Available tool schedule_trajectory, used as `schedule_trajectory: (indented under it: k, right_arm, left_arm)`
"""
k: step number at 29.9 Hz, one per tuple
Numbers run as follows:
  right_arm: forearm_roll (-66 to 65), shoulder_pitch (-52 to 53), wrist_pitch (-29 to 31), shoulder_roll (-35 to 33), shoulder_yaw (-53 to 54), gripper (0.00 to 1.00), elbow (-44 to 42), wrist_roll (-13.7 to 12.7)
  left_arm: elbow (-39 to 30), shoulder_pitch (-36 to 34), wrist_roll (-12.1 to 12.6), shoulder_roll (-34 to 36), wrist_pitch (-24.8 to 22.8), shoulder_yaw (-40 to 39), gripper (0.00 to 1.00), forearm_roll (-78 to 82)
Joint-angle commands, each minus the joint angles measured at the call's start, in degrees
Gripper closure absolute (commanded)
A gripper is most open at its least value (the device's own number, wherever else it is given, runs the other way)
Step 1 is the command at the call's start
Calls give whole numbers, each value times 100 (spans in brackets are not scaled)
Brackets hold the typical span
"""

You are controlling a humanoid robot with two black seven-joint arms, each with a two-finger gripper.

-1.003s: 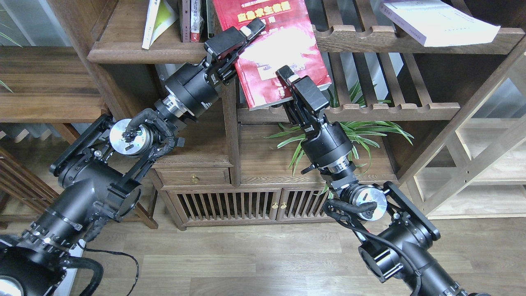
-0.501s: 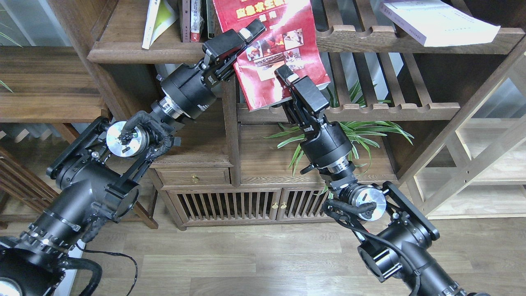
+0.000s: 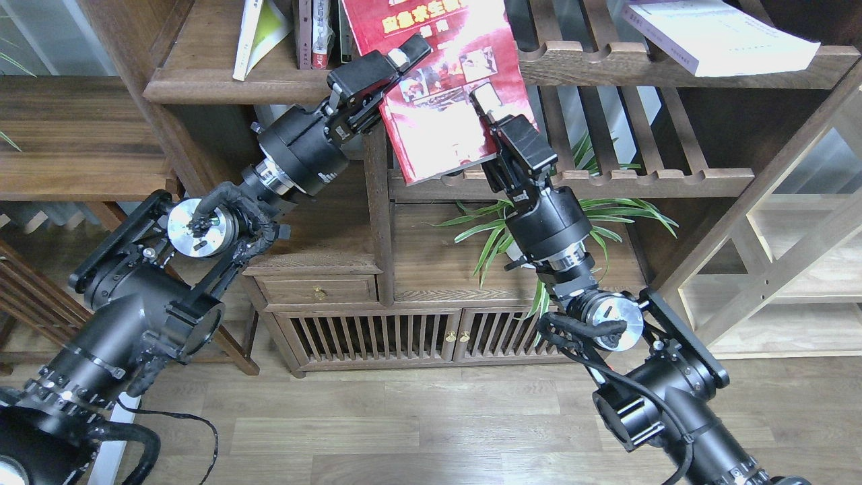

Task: Organize books on shelf
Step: 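Hold the red book with both grippers and lower it toward the middle shelf, then release the right gripper and carry the red book away with the left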

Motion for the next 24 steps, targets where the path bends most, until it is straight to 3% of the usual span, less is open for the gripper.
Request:
schedule_trajectory:
  k: [1, 10, 12, 19, 24]
  right_arm:
    - [-11, 1, 2, 0, 52, 53, -6, 0]
    - [-20, 1, 2, 0, 254, 45, -76, 0]
    - [-20, 1, 2, 0, 263, 40, -85, 8]
    - [-20, 1, 2, 0, 342, 40, -164, 0]
    - [-20, -8, 2, 0, 404, 38, -261, 0]
  left_arm:
    - [-2, -13, 7, 152, 5, 6, 97, 35]
    - [-125, -30, 69, 917, 5, 111, 97, 61]
    - [-204, -30, 130, 1110, 5, 111, 97, 61]
    - [-301, -30, 561, 1690, 5, 129, 97, 324]
    - [-538, -57, 561, 2024, 5, 94, 96, 491]
